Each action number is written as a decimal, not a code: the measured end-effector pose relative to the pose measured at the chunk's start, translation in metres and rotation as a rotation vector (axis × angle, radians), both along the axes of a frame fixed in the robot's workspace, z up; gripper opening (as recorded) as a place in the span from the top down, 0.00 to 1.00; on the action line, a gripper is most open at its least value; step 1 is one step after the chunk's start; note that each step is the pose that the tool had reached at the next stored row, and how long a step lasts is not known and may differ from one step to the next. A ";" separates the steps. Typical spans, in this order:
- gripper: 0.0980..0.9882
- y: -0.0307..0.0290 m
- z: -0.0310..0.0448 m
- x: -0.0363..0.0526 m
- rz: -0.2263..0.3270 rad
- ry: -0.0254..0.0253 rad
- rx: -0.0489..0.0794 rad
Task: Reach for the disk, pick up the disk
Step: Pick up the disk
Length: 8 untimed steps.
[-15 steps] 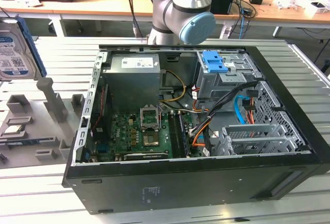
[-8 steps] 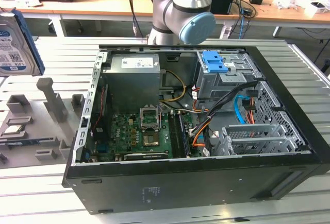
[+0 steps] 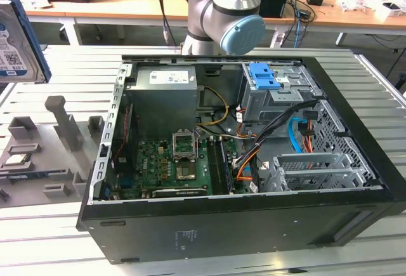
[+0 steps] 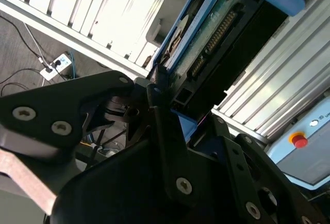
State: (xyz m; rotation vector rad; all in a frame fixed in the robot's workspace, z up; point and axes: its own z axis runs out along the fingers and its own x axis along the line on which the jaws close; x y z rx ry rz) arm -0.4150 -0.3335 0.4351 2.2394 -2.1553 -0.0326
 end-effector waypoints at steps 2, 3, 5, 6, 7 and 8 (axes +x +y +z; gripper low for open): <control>0.70 0.0001 0.0037 0.0001 0.000 -0.0001 0.000; 0.70 0.0001 0.0050 0.0001 0.000 -0.0001 0.000; 0.70 0.0004 0.0106 0.0003 0.000 0.0000 0.000; 0.70 0.0004 0.0124 0.0003 0.000 0.0000 0.000; 0.70 0.0005 0.0149 0.0004 0.000 0.0000 0.000; 0.70 0.0006 0.0176 0.0005 0.000 0.0000 0.000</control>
